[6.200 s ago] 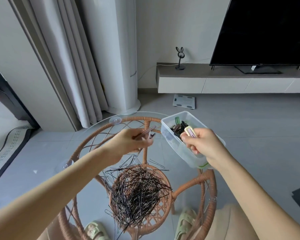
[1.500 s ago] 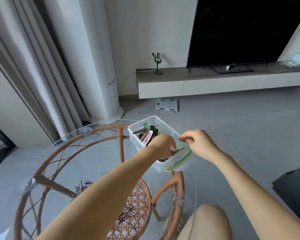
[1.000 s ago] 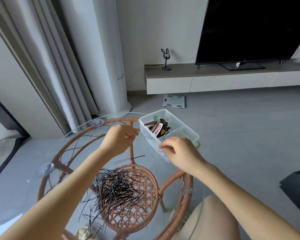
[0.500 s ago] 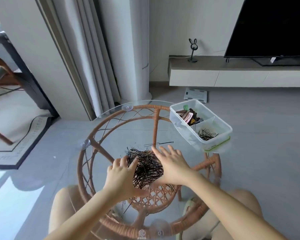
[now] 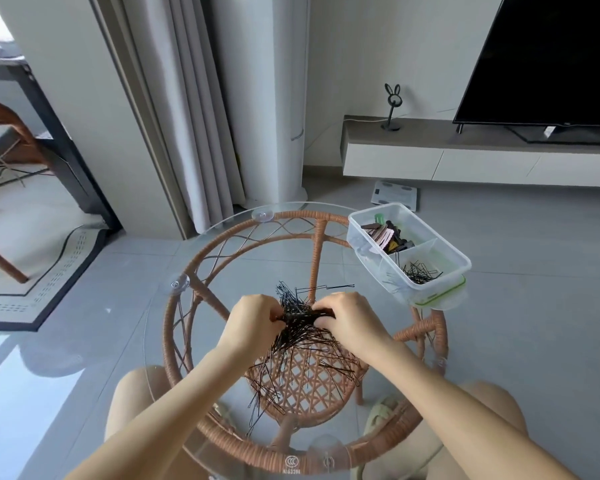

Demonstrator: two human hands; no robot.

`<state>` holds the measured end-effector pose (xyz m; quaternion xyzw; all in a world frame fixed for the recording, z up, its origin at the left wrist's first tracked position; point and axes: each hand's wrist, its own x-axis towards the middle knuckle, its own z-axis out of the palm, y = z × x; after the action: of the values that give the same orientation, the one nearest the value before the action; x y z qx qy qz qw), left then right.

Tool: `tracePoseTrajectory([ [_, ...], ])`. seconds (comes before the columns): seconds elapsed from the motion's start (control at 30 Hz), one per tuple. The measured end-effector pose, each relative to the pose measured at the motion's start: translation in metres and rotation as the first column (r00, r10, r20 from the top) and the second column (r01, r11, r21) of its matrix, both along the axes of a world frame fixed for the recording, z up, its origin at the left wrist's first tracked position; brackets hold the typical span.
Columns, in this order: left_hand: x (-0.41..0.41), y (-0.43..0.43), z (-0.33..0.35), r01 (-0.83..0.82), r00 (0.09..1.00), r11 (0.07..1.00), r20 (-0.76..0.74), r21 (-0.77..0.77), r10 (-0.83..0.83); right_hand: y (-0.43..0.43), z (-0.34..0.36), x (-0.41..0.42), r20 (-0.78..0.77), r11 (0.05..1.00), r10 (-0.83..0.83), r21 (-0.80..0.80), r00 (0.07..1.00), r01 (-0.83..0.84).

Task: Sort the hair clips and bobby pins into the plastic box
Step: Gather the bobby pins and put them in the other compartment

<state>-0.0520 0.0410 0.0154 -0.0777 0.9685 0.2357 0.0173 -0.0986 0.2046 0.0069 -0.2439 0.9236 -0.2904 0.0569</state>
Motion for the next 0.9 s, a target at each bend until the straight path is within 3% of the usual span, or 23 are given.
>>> tracePoseTrajectory([
  [0.3,-0.011,0.001,0.047,-0.04,0.991,0.991,-0.123,0.126,0.055,0.026,0.041,-0.011,0.009,0.984,-0.095,-0.149,0.995,0.095],
  [0.57,-0.022,0.012,0.079,-0.017,0.99,0.975,-0.133,0.224,0.048,0.068,0.08,-0.038,0.052,0.926,-0.214,-0.307,0.975,0.22],
  [0.73,-0.038,0.031,0.088,0.014,0.989,0.959,-0.142,0.281,0.028,0.112,0.099,-0.082,-0.005,0.89,-0.288,-0.37,0.957,0.266],
  [0.9,-0.051,0.052,0.089,0.047,0.989,0.949,-0.146,0.313,-0.001,0.139,0.091,-0.11,0.084,0.932,-0.211,-0.284,0.974,0.227],
])
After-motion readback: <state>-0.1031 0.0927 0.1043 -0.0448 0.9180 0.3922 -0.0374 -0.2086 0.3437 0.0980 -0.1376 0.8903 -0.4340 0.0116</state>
